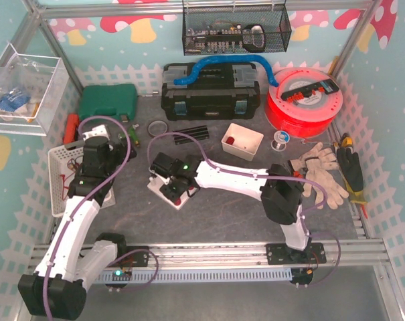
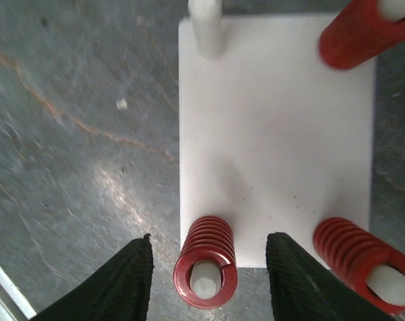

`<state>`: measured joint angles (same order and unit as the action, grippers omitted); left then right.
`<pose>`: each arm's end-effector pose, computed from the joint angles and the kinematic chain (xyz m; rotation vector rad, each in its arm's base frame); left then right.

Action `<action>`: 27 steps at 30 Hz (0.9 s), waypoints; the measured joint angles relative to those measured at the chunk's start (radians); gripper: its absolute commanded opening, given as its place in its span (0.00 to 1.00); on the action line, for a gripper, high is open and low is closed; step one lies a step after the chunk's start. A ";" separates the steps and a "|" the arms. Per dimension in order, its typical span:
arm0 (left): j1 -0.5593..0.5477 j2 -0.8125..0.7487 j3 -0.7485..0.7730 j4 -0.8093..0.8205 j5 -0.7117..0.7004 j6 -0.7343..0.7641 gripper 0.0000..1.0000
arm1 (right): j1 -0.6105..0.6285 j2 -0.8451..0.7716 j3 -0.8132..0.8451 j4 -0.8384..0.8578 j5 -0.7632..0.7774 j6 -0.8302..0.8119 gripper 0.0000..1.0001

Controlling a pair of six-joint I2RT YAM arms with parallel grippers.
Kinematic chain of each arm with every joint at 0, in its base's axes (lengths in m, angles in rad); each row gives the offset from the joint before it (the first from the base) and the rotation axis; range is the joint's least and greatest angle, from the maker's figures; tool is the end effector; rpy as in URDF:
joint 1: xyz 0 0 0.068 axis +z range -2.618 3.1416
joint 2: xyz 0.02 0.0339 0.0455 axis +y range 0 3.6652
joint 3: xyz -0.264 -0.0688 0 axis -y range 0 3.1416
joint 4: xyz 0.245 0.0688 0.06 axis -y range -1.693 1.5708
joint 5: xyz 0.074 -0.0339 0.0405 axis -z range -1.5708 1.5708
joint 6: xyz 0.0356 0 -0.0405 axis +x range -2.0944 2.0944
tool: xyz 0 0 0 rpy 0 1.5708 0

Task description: Install the large spring

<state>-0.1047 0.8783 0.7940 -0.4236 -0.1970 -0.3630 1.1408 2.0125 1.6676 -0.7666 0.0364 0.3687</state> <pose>0.1954 -0.0135 0.3029 -0.3850 2.0329 -0.0828 0.1814 0.3924 0.2276 -1.0262 2.5560 0.4046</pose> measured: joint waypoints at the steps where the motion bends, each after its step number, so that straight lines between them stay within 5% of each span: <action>1: 0.000 -0.002 0.001 0.002 0.029 -0.001 0.99 | 0.000 -0.014 0.000 0.006 0.006 0.001 0.51; 11: 0.000 -0.003 0.008 0.030 0.388 0.002 0.99 | -0.061 -0.354 -0.161 0.161 0.130 -0.008 0.49; 17: -0.003 0.077 0.044 0.032 0.634 0.010 0.99 | -0.245 -0.537 -0.356 0.334 0.166 -0.057 0.48; 27: -0.009 0.106 0.047 0.050 0.647 0.031 0.99 | -0.549 -0.410 -0.428 0.460 0.173 -0.199 0.45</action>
<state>-0.1139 0.9840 0.8406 -0.3740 0.4500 -0.3321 0.5915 1.6028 1.2396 -0.3065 0.2092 0.1696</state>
